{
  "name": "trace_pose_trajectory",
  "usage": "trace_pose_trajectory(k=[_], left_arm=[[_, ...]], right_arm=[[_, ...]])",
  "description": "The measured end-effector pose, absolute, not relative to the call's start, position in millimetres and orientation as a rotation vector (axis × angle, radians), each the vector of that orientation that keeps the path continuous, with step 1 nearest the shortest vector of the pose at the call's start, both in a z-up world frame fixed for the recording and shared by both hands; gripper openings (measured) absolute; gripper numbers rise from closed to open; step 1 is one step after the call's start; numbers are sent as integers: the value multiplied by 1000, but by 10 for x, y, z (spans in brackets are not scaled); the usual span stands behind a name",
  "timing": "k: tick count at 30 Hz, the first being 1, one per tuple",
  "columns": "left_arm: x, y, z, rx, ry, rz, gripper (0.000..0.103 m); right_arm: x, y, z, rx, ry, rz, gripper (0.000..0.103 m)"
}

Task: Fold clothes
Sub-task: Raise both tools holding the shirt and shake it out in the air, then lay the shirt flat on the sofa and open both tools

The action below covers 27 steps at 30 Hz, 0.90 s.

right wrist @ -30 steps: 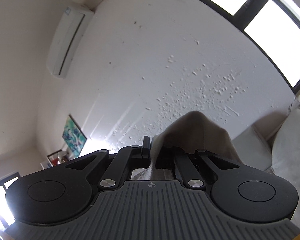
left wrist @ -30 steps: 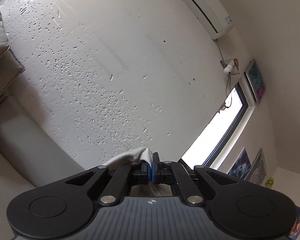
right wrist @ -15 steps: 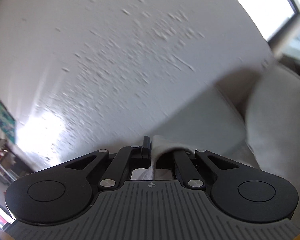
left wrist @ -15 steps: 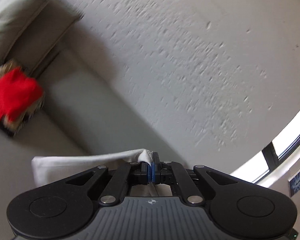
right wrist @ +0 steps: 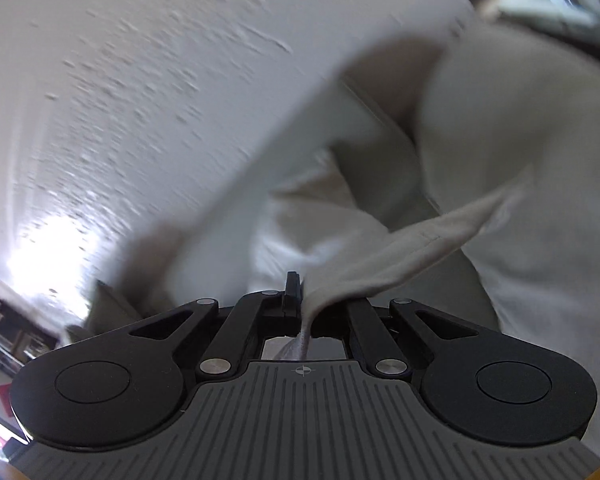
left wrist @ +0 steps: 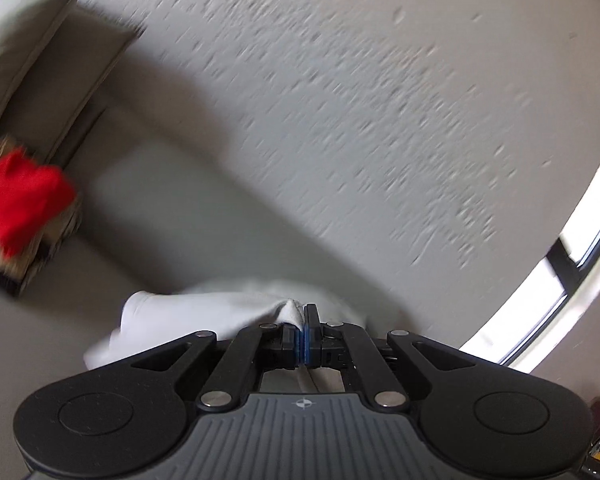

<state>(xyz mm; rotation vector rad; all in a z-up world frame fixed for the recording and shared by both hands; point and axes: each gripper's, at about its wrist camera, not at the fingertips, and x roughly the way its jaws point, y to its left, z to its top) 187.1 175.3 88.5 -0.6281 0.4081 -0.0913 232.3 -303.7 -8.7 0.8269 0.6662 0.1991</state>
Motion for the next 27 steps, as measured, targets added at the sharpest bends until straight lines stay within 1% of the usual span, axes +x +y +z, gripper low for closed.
trace_pose_trajectory(k=[2, 5, 8, 11, 15, 17, 21, 25, 27], left_arm=[[1850, 1776, 439, -655, 495, -51, 0], [1755, 1816, -183, -710, 619, 13, 0], [1587, 1891, -603, -756, 683, 82, 0], [1441, 1910, -796, -767, 723, 141, 0], [1230, 1879, -723, -743, 707, 154, 0], [1129, 1864, -554, -726, 693, 143, 0], [901, 1855, -253, -657, 705, 153, 0], [701, 1811, -194, -557, 765, 172, 0], [637, 1785, -285, -525, 796, 198, 0]], right_arm=[[2273, -2992, -498, 830, 741, 167, 2], [2154, -2908, -957, 790, 832, 127, 2], [2036, -2854, -1239, 752, 901, 97, 2], [1904, -2838, -1282, 688, 907, 56, 1], [1693, -2841, -1060, 615, 850, 22, 1], [1584, -2850, -877, 601, 837, 30, 1], [1311, -2885, -683, 588, 864, 58, 1], [1082, -2836, -725, 540, 931, 62, 1], [1027, -2789, -798, 517, 973, 75, 2]])
